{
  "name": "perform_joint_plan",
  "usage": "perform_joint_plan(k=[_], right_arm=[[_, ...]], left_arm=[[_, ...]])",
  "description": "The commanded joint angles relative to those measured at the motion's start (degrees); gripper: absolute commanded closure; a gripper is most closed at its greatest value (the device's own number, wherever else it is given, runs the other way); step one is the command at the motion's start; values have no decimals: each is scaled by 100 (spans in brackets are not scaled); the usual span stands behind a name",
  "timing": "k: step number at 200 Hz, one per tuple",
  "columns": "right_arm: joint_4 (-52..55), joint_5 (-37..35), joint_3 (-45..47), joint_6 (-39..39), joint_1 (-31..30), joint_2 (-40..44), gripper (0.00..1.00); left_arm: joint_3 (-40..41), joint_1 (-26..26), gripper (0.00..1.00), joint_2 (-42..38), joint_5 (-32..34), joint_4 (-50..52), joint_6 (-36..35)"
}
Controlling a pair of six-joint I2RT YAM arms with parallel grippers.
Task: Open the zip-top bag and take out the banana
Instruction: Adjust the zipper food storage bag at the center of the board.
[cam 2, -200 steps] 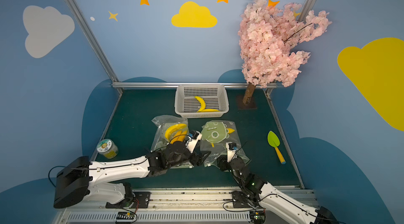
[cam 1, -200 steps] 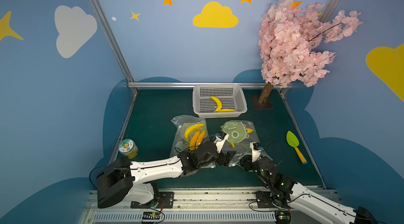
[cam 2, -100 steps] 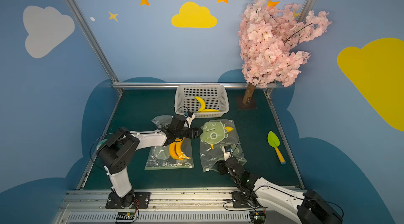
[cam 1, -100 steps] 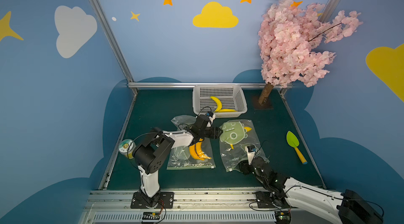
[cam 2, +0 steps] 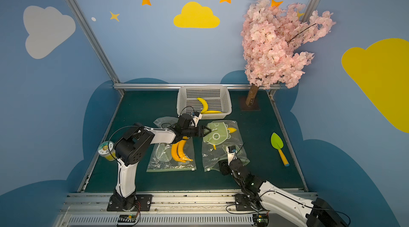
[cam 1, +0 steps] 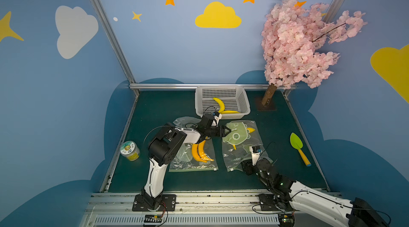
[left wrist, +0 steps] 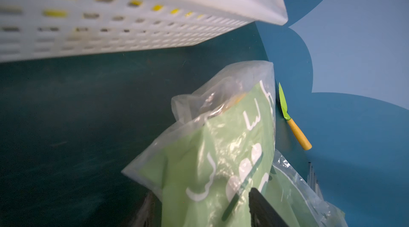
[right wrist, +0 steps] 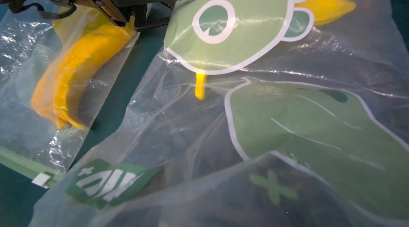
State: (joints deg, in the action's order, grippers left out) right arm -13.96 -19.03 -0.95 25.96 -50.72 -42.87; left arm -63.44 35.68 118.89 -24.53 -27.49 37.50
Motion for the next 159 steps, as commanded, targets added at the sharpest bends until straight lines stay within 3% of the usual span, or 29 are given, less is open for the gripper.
perform_joint_plan(k=[1,22,46,61,109,159], right_arm=[[-158,-42,-143,57,-18,-243,39],[-258,-39,-185,42,-19,-392,39],[-211,-70,-248,-3,-21,-437,38],[-236,-113,-226,-3,-21,-433,38],[-685,-398,-250,-315,0,-655,36],[-2112,17,-327,-1161,0,-1638,34]], left_arm=[[-180,-14,45,214,-318,-298,233],[-248,-13,54,368,-393,-469,353],[-212,-9,83,419,-409,-815,457],[-198,-4,90,430,-503,-1081,482],[32,146,98,4,-824,-1505,-44],[373,355,98,-515,-1119,-1818,-559]])
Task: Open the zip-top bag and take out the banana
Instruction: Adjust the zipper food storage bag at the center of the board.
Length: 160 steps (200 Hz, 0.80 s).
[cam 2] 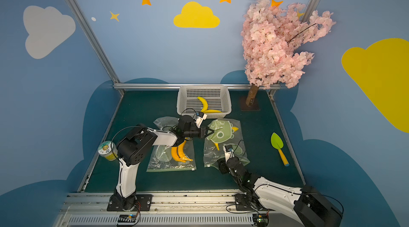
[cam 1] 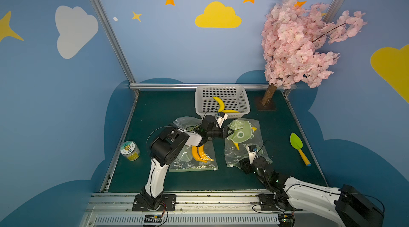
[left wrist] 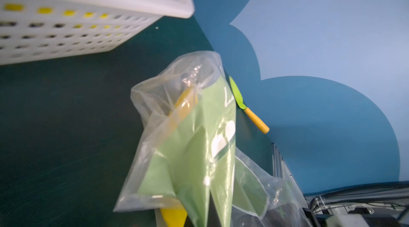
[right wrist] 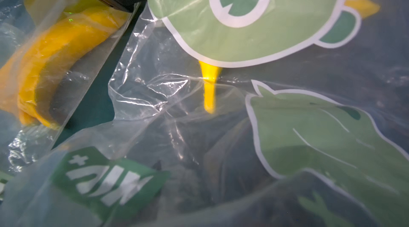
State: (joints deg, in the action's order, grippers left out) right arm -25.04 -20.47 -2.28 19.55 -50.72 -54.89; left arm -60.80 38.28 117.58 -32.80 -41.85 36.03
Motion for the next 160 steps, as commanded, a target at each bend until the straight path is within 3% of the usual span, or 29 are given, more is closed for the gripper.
perform_joint_plan(k=[1,45,92,160], right_arm=[[-1030,168,-198,-531,-4,-462,34],[-1220,-76,-373,-691,-44,-1024,33],[-729,-612,-358,-756,-39,-466,32],[-172,-395,-259,-751,106,207,33]], left_arm=[[110,107,98,-398,-295,-375,-426],[266,153,98,-828,-254,-46,-578],[375,180,98,-917,-362,8,-689],[612,241,98,-909,-438,-89,-810]])
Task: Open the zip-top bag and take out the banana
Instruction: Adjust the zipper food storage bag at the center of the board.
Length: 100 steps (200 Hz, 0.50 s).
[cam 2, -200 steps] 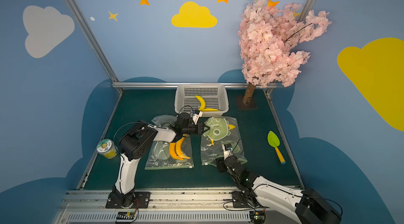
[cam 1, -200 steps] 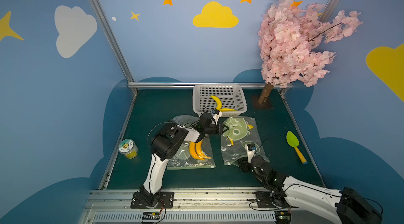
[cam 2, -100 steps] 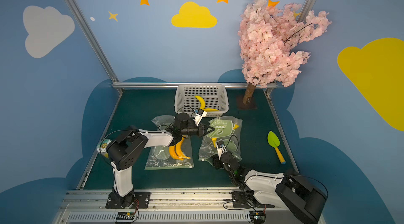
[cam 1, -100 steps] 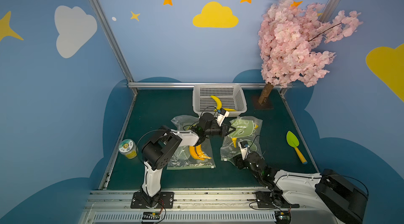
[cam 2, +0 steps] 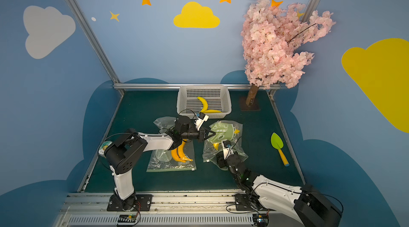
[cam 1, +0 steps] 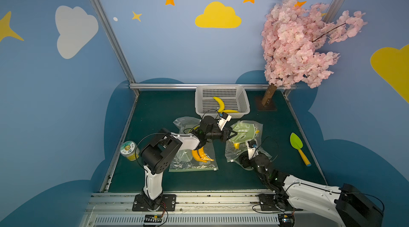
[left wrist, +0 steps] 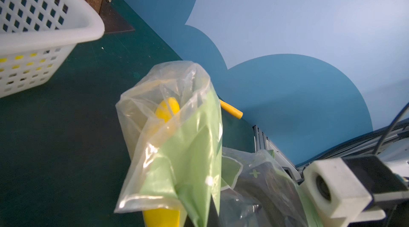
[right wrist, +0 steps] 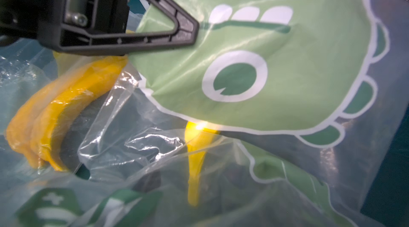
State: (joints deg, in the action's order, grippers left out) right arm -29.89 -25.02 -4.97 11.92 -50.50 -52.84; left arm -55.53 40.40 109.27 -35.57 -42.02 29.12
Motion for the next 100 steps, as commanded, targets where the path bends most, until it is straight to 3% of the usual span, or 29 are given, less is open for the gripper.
perform_joint_plan(k=[1,46,100], right_arm=[[315,63,7,12,89,-11,33],[582,50,-566,187,146,-1046,40],[-10,-196,-787,269,151,-1961,42]], left_arm=[[85,29,98,-71,-161,-79,-114],[77,46,98,28,-206,-313,31],[112,47,98,92,-196,-414,152]])
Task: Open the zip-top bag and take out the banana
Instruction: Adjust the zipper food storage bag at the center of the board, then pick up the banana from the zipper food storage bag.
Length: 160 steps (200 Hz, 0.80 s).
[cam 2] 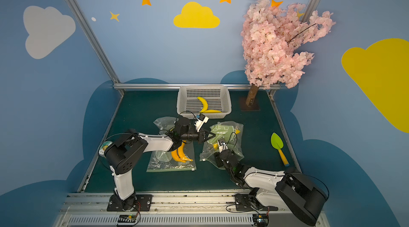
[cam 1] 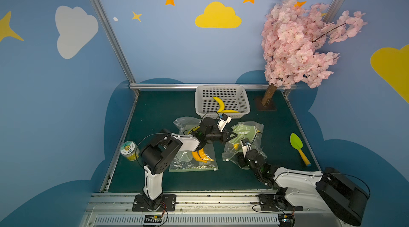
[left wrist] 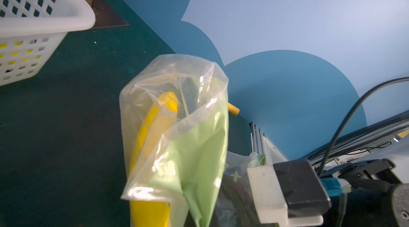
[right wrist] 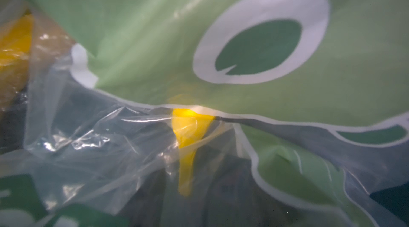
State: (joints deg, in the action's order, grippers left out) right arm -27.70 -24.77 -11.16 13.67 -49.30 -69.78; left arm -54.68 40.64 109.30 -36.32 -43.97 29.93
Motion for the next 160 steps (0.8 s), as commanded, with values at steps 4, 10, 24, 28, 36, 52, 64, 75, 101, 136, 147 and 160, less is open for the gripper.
perform_joint_plan(k=[4,10,24,28,36,52,64,75,101,136,147,160], right_arm=[[-260,-259,-193,106,33,-337,42],[-318,-253,-210,109,47,-432,42],[-574,-246,-235,118,86,-713,45],[-624,-256,-250,123,91,-792,45],[-758,-258,-255,123,97,-954,45],[-1128,-218,-240,65,106,-1218,46],[-1634,-186,-212,26,108,-1406,46],[-2008,-171,-209,-123,111,-1616,46],[-3153,-135,-137,-392,133,-2271,47],[-3795,-10,-96,-165,194,-2904,75],[-3823,23,-69,-115,193,-2962,81],[-3877,14,-3,-95,197,-2965,91]], left_arm=[[27,26,98,104,-133,-242,90],[23,26,98,131,-149,-279,131],[34,20,98,207,-148,-404,229],[36,29,98,227,-155,-442,269],[34,31,98,269,-176,-516,329],[47,30,98,314,-176,-551,388],[58,36,98,359,-178,-557,399],[88,31,98,397,-170,-600,429],[175,21,98,485,-105,-761,542],[259,8,98,488,-50,-815,586],[264,-3,98,492,-60,-815,601],[248,-12,98,507,-76,-810,592]])
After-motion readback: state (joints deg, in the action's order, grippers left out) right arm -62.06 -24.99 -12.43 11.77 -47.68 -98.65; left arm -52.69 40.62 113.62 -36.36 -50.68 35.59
